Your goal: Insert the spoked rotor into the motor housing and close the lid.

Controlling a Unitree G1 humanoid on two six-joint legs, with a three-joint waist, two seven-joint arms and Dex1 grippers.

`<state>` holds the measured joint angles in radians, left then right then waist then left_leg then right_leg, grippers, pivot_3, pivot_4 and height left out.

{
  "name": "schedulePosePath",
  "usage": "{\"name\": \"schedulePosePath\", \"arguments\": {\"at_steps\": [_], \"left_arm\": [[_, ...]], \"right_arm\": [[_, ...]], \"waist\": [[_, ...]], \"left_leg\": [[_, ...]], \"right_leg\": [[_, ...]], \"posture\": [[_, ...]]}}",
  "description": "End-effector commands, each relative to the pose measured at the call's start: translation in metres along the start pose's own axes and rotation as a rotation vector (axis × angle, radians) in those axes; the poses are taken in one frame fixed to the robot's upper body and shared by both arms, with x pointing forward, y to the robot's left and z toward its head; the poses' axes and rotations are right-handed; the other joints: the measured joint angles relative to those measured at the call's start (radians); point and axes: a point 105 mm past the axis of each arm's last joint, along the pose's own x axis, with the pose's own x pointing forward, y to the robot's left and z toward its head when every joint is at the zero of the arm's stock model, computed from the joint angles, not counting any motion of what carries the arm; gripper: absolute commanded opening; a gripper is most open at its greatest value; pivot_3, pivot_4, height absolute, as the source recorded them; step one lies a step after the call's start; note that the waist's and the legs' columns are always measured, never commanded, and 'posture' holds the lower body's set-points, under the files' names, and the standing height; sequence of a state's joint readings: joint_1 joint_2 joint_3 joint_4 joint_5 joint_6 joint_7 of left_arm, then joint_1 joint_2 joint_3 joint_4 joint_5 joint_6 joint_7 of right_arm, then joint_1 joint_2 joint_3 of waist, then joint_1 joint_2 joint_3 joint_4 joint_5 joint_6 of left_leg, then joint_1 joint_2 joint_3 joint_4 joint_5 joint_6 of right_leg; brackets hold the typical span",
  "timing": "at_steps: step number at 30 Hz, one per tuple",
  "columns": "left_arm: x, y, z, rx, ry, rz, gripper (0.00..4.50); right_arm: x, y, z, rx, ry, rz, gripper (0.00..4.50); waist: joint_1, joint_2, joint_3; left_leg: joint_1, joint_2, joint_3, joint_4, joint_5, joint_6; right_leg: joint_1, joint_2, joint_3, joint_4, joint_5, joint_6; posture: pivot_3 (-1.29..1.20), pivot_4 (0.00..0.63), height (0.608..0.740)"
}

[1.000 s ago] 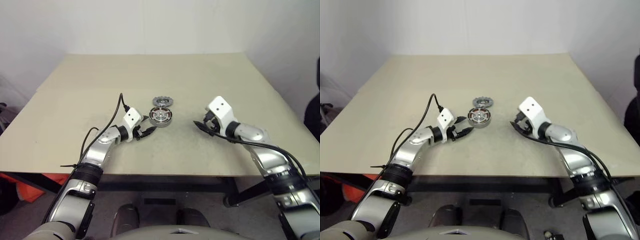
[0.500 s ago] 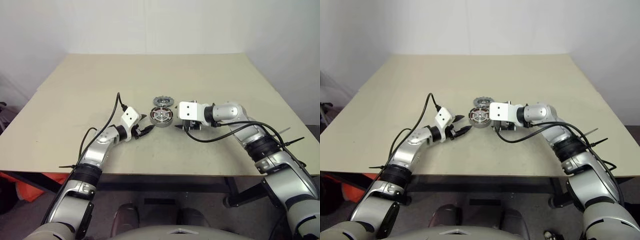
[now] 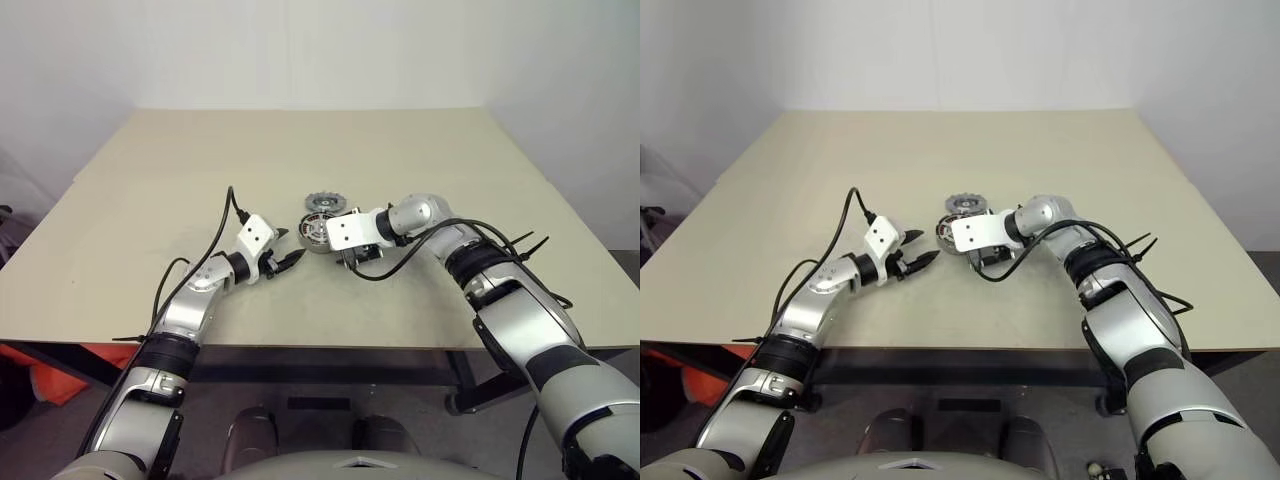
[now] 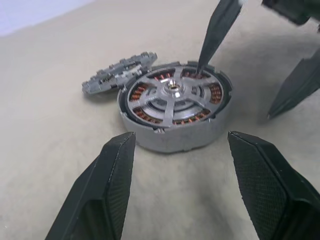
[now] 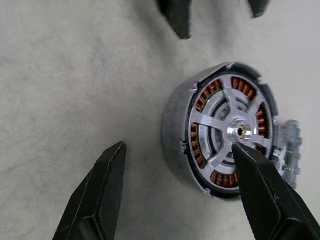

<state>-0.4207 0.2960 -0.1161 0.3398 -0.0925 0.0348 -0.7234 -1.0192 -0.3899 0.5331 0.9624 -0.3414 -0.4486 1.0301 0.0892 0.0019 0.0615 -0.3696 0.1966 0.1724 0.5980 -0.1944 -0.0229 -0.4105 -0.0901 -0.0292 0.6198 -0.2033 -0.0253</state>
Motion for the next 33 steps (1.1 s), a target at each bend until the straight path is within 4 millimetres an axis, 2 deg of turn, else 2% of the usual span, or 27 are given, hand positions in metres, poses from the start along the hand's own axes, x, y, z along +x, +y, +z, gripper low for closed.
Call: {"name": "schedulePosePath", "arguments": {"at_steps": [1,6,11,19,27,32,33], "left_arm": [[-0.003,0.004,0.012,0.03,-0.035,0.02,3.11],[-0.005,0.006,0.012,0.033,-0.032,0.031,3.11],[-0.007,0.007,0.011,0.033,-0.028,0.04,3.11],[-0.007,0.007,0.01,0.031,-0.027,0.045,3.11],[-0.007,0.007,0.009,0.029,-0.024,0.047,3.11],[-0.007,0.007,0.009,0.029,-0.023,0.048,3.11],[-0.007,0.007,0.009,0.029,-0.023,0.048,3.11]], "right_arm": [[-0.001,-0.013,0.005,-0.039,0.006,-0.027,3.78],[0.006,-0.007,0.001,-0.043,0.03,0.009,3.78],[0.003,-0.008,0.001,-0.071,0.035,0.026,3.78],[0.004,-0.012,0.005,-0.09,0.035,0.018,1.15],[0.012,-0.013,0.003,-0.066,0.052,-0.006,1.15],[0.011,-0.016,0.002,-0.068,0.06,-0.023,0.04],[0.011,-0.016,0.002,-0.069,0.061,-0.023,0.01]], "waist": [[-0.003,0.0,0.0],[-0.011,0.0,0.0],[-0.015,0.0,0.0],[-0.021,0.0,0.0],[-0.027,0.0,0.0],[-0.034,0.0,0.0],[-0.036,0.0,0.0]], "left_leg": [[0.0,0.0,0.0,0.0,0.0,0.0],[0.0,0.0,0.0,0.0,0.0,0.0],[0.0,0.0,0.0,0.0,0.0,0.0],[0.0,0.001,0.0,0.0,0.0,0.0],[0.002,0.003,0.0,0.0,0.001,-0.001],[0.003,0.004,0.0,0.0,0.001,-0.002],[0.003,0.004,0.0,0.0,0.001,-0.002]], "right_leg": [[0.0,0.0,0.0,0.0,0.0,0.0],[0.0,0.0,0.0,0.0,0.0,0.0],[0.0,0.0,0.0,0.001,0.0,0.0],[0.0,0.001,0.0,0.001,0.0,-0.001],[0.0,0.003,0.0,0.002,0.001,-0.003],[0.0,0.004,0.0,0.002,0.002,-0.004],[0.0,0.004,0.0,0.002,0.002,-0.004]], "posture": [[0.0,0.0,0.74],[0.0,0.0,0.74],[0.0,0.0,0.74],[0.0,0.0,0.74],[0.0,0.0,0.74],[0.0,0.0,0.74],[0.0,0.0,0.74]]}}
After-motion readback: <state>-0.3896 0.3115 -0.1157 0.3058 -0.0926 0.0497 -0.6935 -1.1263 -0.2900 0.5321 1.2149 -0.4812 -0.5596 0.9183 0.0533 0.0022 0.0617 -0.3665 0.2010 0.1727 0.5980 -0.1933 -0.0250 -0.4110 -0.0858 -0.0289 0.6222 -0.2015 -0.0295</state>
